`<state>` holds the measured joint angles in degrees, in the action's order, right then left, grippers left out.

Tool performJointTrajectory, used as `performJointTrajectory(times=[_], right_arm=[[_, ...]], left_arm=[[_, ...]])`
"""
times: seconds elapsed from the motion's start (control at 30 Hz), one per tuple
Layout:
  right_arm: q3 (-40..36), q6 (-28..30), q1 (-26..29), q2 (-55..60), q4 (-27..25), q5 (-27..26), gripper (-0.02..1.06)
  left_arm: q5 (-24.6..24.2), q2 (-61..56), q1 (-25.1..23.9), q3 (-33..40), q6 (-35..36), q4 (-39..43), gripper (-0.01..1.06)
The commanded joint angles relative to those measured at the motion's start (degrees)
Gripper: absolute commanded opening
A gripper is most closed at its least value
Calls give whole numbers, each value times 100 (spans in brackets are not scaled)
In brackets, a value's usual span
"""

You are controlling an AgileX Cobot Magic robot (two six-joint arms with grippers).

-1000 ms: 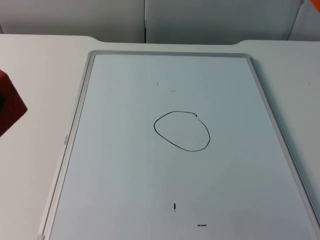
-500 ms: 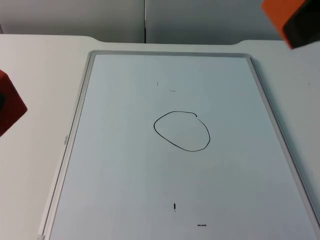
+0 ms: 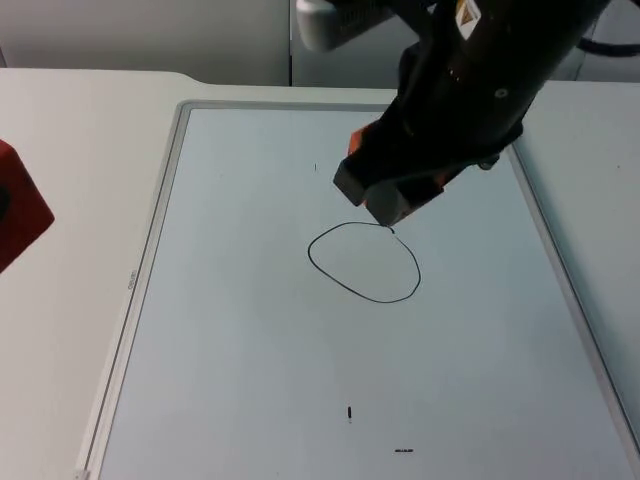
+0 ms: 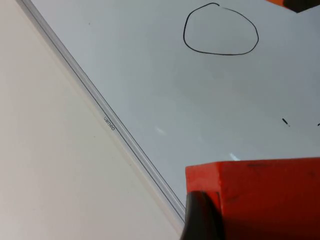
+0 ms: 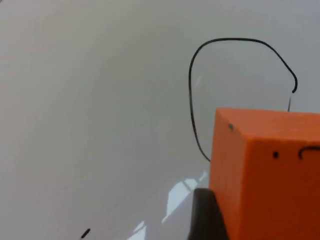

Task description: Pick up one cube with the left hand and another cube with the right hand. First place the cube in the right hand at the target position, then stack the cube in the left hand on top.

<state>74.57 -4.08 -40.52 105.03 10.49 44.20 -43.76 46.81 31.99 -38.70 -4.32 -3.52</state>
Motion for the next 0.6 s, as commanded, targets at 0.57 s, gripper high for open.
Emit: performJointTrajectory(times=[0.57], right_arm=[[818, 351, 674, 1575, -629, 9, 0]], left_arm=[[71, -31, 40, 12, 21, -56, 18]])
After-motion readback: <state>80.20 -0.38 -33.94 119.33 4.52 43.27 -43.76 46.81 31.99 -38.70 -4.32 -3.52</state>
